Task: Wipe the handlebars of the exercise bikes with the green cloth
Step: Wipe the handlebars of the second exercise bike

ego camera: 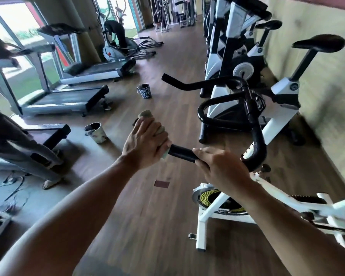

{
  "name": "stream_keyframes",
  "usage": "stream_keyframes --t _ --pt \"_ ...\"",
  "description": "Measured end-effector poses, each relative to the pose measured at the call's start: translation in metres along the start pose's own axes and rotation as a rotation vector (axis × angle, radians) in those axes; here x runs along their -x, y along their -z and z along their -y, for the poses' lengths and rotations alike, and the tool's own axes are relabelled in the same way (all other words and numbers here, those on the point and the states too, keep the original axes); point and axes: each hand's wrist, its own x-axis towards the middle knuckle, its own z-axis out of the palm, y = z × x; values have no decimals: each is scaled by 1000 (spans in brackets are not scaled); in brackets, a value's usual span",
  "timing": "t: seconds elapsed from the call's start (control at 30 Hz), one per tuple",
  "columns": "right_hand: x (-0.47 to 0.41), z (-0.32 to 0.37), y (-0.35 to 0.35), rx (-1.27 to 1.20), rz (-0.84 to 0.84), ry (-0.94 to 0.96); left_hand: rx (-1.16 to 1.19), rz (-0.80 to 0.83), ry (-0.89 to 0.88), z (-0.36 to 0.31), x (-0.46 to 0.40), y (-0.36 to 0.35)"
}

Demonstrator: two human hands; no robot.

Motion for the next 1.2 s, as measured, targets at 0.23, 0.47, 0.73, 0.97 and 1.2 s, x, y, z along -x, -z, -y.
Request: stream_keyframes --t 0.23,0.47,0.73,0.97,1.2 --pt "2 3 -1 23 -32 3 3 -15 -55 42 -13 5" --pt "2 5 1 14 -57 -5 17 51 -104 12 7 -3" --pt "3 4 2 39 -47 -10 24 5 -82 23 1 -3" --pt "3 4 3 12 -24 -11 13 -5 -85 8 10 -6" --pt "2 5 6 25 -1 -4 -31 49 -166 25 0 -2"
